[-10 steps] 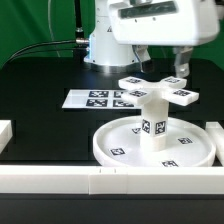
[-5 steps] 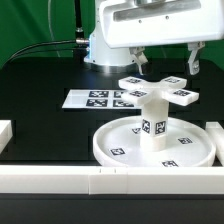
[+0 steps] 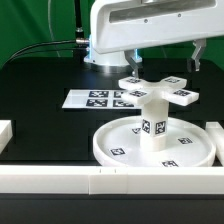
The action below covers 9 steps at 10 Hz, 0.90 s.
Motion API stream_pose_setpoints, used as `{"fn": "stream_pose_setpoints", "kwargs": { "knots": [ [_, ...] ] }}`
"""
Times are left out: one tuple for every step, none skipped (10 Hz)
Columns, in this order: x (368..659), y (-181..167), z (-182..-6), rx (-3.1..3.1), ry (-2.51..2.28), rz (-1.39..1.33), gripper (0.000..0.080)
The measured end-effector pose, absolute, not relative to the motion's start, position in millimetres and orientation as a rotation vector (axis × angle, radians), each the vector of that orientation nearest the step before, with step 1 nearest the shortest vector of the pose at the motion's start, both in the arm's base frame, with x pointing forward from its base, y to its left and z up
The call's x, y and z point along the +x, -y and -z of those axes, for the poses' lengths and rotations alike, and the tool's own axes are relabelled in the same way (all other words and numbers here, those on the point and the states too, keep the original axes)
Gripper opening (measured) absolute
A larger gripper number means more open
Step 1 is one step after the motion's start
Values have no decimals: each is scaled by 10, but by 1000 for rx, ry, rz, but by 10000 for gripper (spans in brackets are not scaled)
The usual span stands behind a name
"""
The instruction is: Assemble round table
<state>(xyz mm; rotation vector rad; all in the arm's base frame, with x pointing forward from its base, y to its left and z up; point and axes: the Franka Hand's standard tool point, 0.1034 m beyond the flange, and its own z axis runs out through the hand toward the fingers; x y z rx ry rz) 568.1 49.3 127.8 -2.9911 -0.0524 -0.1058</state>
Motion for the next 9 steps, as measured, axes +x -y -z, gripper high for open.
{"fn": "stream_pose_setpoints", "kwargs": {
  "knots": [
    [5683, -485, -1279, -2991, 120, 112, 649],
    [5683, -482, -1278, -2987, 225, 120, 649],
    [5683, -481, -1276, -2984, 285, 124, 649],
    [5695, -473, -1286, -2980, 470, 142, 649],
    [5725, -474, -1311, -2965, 742, 168, 649],
    [5748, -486, -1325, -2922, 982, 190, 649],
    [5735, -486, -1322, -2863, 1175, 171, 649],
    [5730, -492, -1322, -2805, 1357, 155, 649],
    [5722, -502, -1318, -2749, 1502, 142, 649]
  ]
}}
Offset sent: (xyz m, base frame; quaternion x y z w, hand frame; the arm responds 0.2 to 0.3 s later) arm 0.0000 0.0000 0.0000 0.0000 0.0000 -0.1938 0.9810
